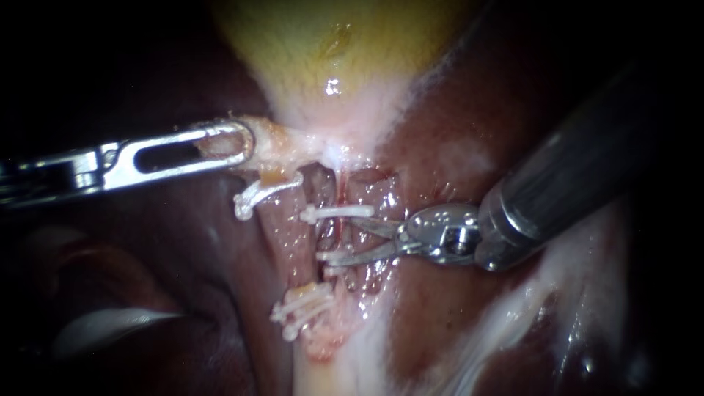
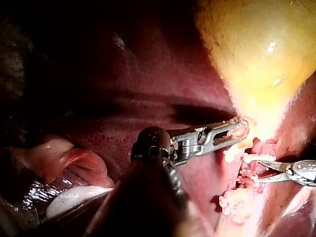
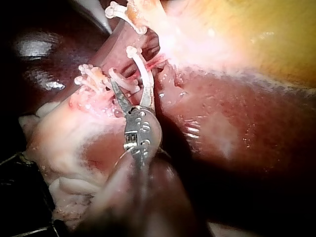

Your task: Go to the cutting position right tube

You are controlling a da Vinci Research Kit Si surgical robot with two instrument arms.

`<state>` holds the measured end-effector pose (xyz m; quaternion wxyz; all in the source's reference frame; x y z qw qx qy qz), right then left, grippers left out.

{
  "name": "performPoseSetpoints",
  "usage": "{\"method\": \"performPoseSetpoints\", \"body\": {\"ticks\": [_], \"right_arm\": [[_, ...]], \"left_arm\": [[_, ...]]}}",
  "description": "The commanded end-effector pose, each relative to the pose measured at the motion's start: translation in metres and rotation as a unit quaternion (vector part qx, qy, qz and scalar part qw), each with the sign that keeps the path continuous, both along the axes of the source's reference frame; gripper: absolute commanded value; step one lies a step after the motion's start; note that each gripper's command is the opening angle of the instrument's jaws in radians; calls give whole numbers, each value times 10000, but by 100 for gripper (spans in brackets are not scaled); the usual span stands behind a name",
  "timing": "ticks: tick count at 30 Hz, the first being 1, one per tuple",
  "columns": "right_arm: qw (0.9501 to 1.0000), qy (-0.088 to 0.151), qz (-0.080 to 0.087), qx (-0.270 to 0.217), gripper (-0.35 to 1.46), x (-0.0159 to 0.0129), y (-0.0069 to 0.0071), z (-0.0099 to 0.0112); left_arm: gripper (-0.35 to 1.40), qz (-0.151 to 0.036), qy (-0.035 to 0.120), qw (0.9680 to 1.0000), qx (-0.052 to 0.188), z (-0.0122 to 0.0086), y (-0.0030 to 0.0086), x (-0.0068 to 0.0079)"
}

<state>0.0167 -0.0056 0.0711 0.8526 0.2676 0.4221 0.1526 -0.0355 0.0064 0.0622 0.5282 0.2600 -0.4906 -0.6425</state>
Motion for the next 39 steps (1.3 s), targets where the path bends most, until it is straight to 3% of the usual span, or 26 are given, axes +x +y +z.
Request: {"method": "performPoseSetpoints", "body": {"ticks": [1,11,22,29,39], "right_arm": [[10000,12,3,4,133,-1,1,-1],[9998,211,41,-1,140,-4,3,-2],[9996,214,65,165,141,-23,7,0],[9981,245,103,562,141,-25,6,0],[9916,379,149,1226,141,-24,4,-1]], "left_arm": [[-35,-1,-1,10000,-1,0,0,0],[-35,10,-10,10000,-1,0,0,-1],[-35,10,-10,10000,-2,0,0,-1],[-35,10,-10,10000,-2,0,0,-1],[-35,10,-10,10000,-2,0,0,-1]]}}
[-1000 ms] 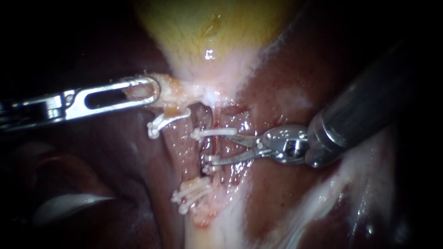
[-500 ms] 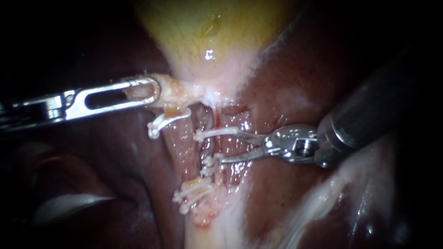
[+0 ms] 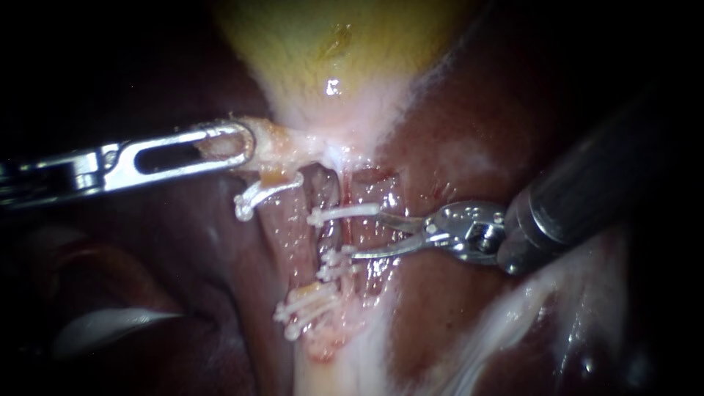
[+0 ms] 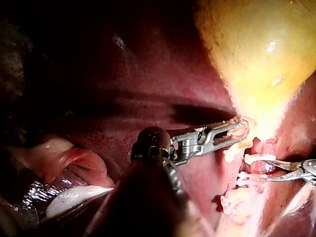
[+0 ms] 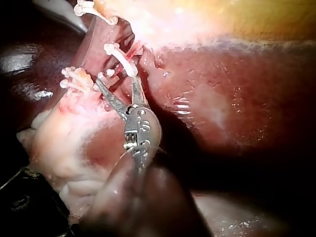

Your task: Go to the cutting position right tube

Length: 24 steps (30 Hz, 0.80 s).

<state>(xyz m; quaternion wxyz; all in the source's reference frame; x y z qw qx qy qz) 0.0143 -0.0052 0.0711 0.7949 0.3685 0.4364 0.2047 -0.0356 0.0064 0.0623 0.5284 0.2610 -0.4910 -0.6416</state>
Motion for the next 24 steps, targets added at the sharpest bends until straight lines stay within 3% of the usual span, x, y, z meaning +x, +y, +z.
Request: {"method": "performPoseSetpoints", "body": {"ticks": [1,11,24], "right_arm": [[10000,15,4,62,141,0,0,0],[9990,33,-51,450,141,-16,2,1],[9977,21,-6,674,140,2,-2,14]], "left_arm": [[-35,0,1,10000,0,0,0,0],[-35,-1,1,10000,0,-1,0,0],[-35,6,12,10000,7,-1,0,-1]]}}
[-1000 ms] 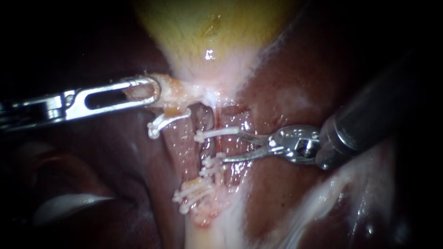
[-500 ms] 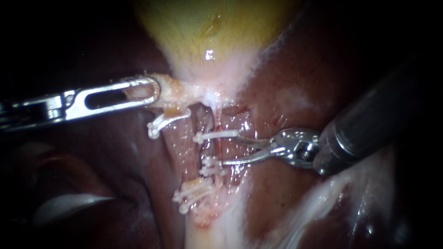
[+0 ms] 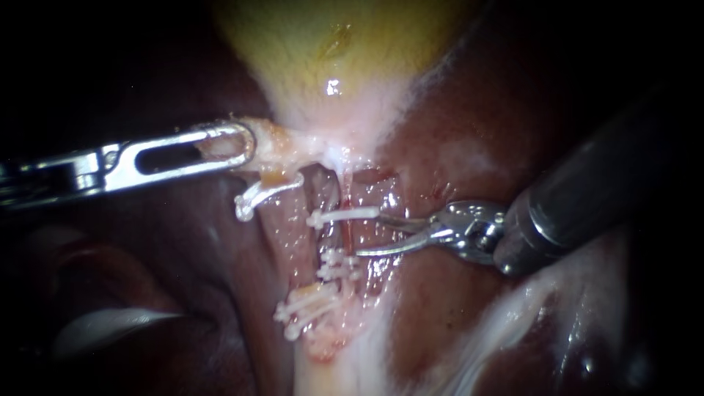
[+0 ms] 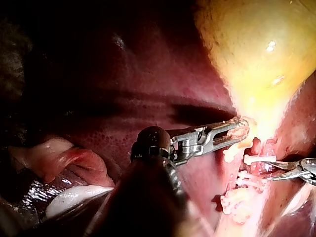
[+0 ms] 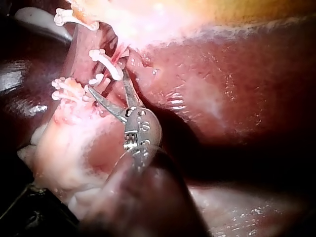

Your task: Go to the cutting position right tube

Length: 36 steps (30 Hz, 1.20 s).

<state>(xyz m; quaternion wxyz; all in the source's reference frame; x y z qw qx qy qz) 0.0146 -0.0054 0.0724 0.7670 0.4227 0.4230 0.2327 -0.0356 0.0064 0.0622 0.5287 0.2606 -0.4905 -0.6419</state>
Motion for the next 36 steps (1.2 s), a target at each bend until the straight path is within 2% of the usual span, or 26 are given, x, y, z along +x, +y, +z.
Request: {"method": "performPoseSetpoints", "body": {"ticks": [1,20,30,36], "right_arm": [[10000,-15,11,10,140,2,0,1],[9988,179,133,435,140,27,0,19],[9977,268,132,614,140,37,-6,31],[9958,509,146,750,140,38,-7,32]], "left_arm": [[-35,6,5,10000,5,0,0,0],[-35,13,-1,10000,0,1,-1,-2],[-35,20,10,10000,5,1,-2,-2],[-35,20,10,10000,6,1,-2,-2]]}}
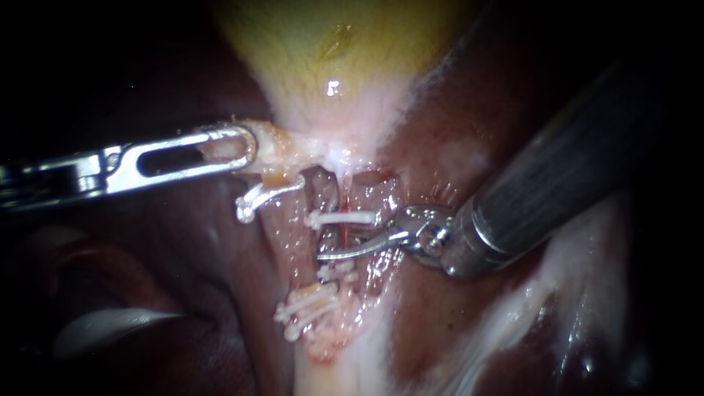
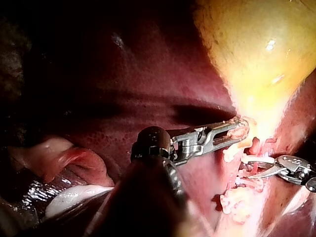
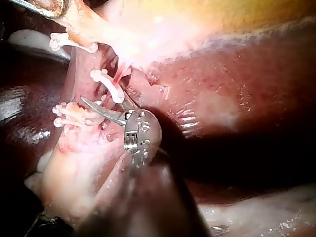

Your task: Go to the cutting position right tube

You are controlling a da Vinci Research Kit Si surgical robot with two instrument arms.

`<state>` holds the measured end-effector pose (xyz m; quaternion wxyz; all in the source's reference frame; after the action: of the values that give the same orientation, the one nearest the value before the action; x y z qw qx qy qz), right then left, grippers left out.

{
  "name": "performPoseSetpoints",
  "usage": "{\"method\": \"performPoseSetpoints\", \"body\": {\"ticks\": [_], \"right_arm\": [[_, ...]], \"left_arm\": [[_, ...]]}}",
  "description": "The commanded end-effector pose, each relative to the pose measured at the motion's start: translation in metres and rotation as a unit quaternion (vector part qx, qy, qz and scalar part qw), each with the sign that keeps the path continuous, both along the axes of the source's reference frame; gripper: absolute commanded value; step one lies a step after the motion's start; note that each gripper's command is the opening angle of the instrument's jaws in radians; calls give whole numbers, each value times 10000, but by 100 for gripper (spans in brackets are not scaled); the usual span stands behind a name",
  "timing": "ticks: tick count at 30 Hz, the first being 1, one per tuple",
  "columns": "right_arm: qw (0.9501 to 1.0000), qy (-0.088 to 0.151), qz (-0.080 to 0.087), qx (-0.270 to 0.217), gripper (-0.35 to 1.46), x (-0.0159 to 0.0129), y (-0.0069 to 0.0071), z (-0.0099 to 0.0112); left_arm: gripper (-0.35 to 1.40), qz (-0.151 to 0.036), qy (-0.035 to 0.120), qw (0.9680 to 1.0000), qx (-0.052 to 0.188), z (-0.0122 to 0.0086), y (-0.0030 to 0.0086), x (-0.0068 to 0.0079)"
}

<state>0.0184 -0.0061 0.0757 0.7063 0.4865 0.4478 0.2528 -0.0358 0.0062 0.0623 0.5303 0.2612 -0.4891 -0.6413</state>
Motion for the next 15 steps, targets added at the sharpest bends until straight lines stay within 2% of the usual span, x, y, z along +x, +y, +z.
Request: {"method": "performPoseSetpoints", "body": {"ticks": [1,7,12,15], "right_arm": [[10000,59,22,16,140,0,1,-1],[9992,356,50,161,140,0,1,-4],[9968,701,40,394,140,1,-1,-10],[9952,827,16,517,140,1,-1,-14]], "left_arm": [[-35,1,0,10000,1,0,0,0],[-35,0,0,10000,1,0,0,0],[-35,1,0,10000,1,0,0,0],[-35,0,0,10000,1,0,0,0]]}}
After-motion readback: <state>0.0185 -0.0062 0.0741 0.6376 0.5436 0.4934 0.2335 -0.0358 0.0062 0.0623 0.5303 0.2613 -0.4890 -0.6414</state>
